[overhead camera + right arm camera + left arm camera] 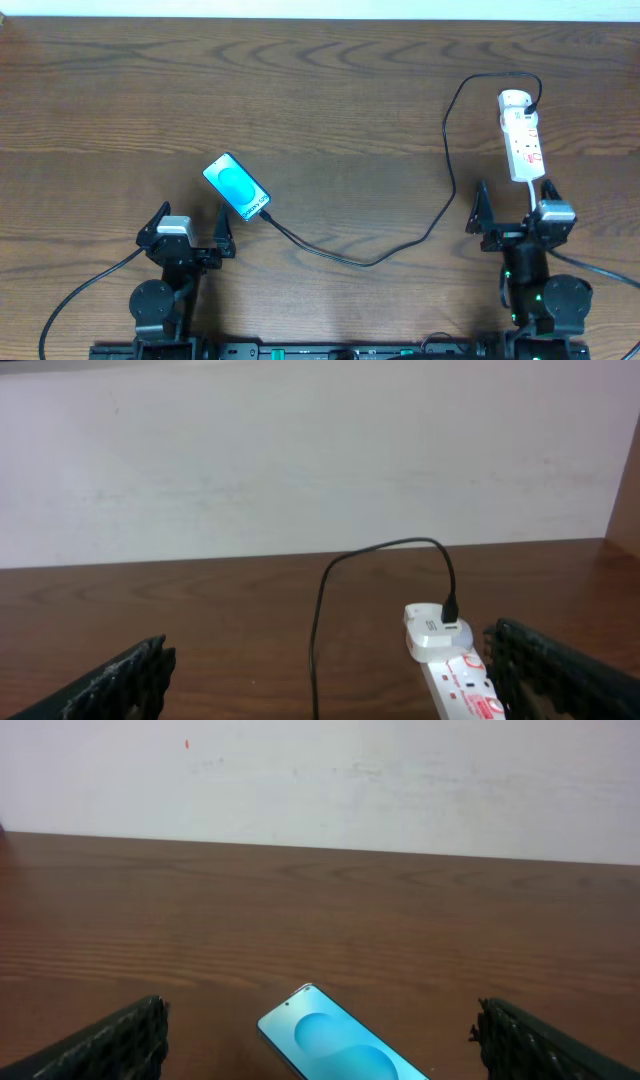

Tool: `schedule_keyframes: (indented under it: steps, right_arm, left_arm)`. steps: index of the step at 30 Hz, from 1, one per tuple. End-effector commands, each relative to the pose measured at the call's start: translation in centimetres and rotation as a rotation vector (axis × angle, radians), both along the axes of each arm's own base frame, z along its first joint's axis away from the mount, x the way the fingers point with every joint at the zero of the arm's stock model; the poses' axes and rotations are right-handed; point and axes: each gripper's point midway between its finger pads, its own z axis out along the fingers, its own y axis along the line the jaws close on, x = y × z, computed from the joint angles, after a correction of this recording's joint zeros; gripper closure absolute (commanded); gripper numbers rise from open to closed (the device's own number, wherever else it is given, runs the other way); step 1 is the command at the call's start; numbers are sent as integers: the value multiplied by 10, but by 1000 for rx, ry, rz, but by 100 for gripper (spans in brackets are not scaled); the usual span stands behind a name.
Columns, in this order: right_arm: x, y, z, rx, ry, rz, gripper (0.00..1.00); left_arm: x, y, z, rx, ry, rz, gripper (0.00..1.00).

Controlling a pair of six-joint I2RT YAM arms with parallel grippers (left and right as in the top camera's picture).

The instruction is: Plug charger to phone and switch on socket

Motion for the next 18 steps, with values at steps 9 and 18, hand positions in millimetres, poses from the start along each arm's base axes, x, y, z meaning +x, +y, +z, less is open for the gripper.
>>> schedule_keyframes:
  steps: [9, 18]
  right_arm:
    - [-8, 3, -33, -14, -74, 12, 1]
    - [-8, 3, -49, -11, -20, 12, 1]
  left_arm:
    - [0, 0, -16, 3, 35, -4, 2]
    - [0, 0, -16, 3, 35, -4, 2]
